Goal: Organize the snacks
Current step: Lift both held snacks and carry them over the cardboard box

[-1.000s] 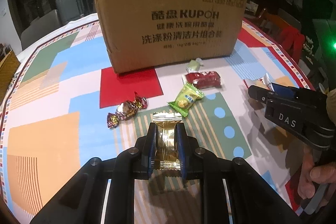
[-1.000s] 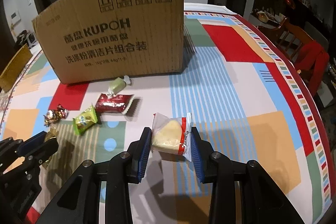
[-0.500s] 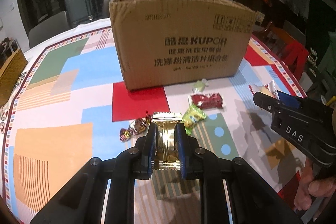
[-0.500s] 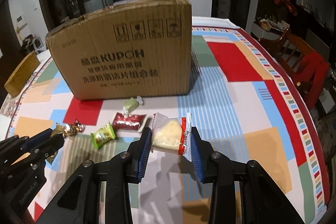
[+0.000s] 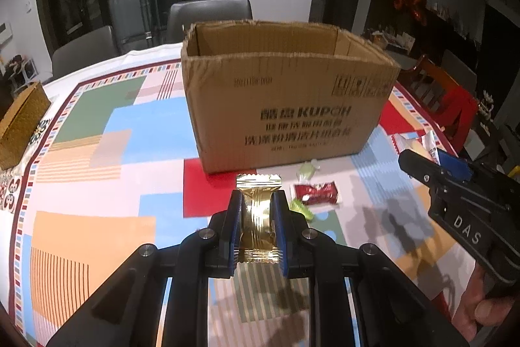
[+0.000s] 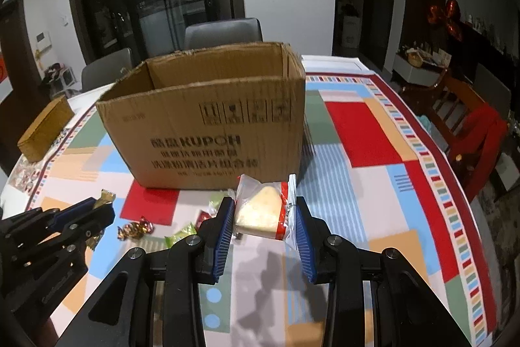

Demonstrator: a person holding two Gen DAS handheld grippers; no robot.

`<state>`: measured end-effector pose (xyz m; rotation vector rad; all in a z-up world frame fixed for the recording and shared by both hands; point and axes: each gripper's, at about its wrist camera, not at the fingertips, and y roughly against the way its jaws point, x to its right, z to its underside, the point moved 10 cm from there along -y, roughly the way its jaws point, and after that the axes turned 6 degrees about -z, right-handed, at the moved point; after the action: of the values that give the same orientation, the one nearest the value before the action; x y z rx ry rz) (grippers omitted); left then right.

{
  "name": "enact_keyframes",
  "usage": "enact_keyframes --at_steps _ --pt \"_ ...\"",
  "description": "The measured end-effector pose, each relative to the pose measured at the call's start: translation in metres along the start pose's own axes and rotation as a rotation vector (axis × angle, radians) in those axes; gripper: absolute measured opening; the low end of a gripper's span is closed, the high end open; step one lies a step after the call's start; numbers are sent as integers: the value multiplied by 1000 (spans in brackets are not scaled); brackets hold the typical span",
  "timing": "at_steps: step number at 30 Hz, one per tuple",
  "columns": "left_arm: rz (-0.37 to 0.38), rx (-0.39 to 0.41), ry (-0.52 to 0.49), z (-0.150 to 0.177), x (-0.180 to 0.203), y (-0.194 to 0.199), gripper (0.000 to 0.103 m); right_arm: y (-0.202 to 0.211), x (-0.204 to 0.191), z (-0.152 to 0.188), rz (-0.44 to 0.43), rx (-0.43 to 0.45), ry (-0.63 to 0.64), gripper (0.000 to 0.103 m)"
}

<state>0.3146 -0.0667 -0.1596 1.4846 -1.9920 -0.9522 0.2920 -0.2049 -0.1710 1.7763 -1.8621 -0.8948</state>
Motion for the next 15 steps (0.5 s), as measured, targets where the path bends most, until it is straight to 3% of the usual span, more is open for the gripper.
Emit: enact_keyframes --at_steps 15 --pt "-11 64 18 -50 -4 14 20 15 -5 -37 -8 74 36 38"
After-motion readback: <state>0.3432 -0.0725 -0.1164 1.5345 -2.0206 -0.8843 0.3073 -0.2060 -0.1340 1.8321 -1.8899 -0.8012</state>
